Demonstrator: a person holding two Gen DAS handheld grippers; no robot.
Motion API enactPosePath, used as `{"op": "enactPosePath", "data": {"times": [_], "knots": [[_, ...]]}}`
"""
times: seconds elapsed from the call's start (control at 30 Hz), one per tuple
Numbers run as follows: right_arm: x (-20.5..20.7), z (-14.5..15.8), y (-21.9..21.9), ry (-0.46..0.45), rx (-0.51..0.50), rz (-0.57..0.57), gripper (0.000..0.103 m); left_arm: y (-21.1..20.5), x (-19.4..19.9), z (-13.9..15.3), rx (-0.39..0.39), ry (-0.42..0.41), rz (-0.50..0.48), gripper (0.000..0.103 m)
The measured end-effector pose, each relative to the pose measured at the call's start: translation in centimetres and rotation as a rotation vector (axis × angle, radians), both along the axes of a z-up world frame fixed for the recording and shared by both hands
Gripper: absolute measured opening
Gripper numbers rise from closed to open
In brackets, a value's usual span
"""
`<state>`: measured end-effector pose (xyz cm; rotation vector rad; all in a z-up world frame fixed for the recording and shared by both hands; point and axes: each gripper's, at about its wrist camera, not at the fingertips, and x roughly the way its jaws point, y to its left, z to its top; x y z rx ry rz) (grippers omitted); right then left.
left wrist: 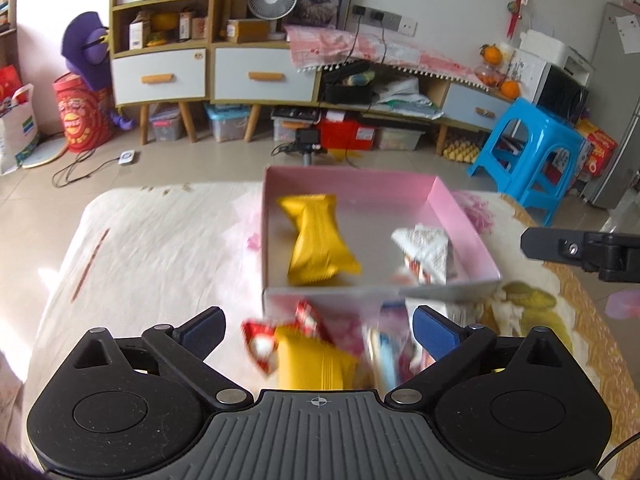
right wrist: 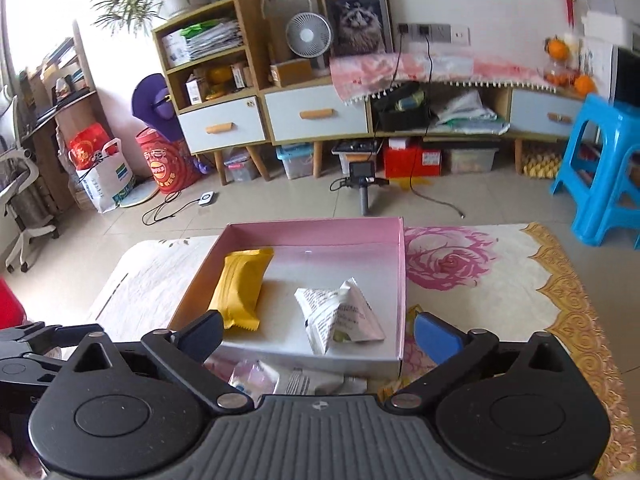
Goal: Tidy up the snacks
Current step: 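Withdraw both open grippers from the box back to the snack pile, then grasp another yellow pastry bag with the left gripper while the right gripper grasps the pink pastry packet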
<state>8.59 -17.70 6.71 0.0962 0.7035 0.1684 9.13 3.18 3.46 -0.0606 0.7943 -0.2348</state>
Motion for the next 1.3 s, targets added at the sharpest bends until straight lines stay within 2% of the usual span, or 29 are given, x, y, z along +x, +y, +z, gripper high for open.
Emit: {"op": "enactPosePath", "data": {"times": [0.2,0.4,0.7,0.8,1.0,1.3], "knots": [[-2.0,-1.2,0.1,-0.012,0.0,-0.011,0.095,1.5,-2.8,-1.6,-0.024,-0.016,0.011,0.102],[-4.3,-3.9,-0.4,-0.039,-0.011,0.015,0.095,2.8,-4.6,-3.5,-0.028,-0.052,-0.009,0.102],[-6.1,-7.3,-1.1,-0.013,-0.071,0.106,0.095,4.0,-5.8,-5.8,-0.088,-0.098,-0.073,0.101],[-6.3,-7.8,-1.1,-0.016,-0.079,0.121,0.095,3.4,-5.8,-6.1,-0.091,-0.093,-0.104,0.101],[-6.1,-7.4,-0.6,-0.05,-0.022,0.164,0.095,2.4,-5.3,-6.1,-0.101,-0.093,-0.141,0.1],[-6.0,-7.7,1.7,-0.048,-0.051,0.271,0.09,1.8,-4.6,-6.2,-0.115,-0.073,-0.168,0.095]]}}
